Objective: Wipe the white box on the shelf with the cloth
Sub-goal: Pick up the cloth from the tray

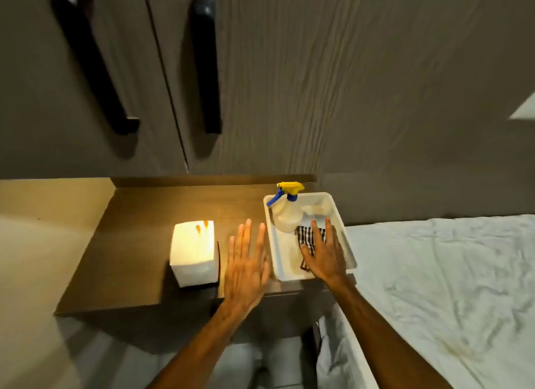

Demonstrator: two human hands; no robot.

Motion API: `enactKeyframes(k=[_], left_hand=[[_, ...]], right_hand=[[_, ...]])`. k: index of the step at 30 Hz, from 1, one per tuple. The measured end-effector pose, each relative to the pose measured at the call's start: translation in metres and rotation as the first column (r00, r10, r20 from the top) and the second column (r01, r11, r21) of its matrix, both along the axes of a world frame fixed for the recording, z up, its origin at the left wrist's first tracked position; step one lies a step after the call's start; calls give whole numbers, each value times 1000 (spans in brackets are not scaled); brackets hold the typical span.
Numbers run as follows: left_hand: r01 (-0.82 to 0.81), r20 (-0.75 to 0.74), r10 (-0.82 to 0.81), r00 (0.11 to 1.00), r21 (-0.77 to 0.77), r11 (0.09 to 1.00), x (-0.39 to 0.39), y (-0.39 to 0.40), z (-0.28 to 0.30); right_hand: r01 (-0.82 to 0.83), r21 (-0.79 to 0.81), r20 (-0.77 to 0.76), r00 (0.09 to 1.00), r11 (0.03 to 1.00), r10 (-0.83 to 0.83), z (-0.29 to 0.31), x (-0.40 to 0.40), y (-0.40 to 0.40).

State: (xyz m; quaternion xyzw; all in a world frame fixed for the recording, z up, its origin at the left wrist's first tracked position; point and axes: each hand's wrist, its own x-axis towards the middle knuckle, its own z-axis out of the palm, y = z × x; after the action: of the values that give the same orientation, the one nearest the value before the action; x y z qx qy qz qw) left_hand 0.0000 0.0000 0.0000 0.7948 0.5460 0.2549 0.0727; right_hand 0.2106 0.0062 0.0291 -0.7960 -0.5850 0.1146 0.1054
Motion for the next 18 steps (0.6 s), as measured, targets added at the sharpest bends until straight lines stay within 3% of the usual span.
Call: enactKeyframes(k=[4, 6, 18], left_hand=[[-172, -164, 138, 977, -215, 961, 2, 41, -41], [-172, -184, 117, 976, -318, 932, 12, 53, -57], [-191, -253, 96, 963, -383, 904, 24, 51, -77]], right_hand=[[-15, -341, -33, 999, 940, 4, -19, 19, 26], [-46, -421, -17, 999, 906, 43, -29, 23, 29], [-27, -347, 95, 993, 937, 64, -45, 20, 34]])
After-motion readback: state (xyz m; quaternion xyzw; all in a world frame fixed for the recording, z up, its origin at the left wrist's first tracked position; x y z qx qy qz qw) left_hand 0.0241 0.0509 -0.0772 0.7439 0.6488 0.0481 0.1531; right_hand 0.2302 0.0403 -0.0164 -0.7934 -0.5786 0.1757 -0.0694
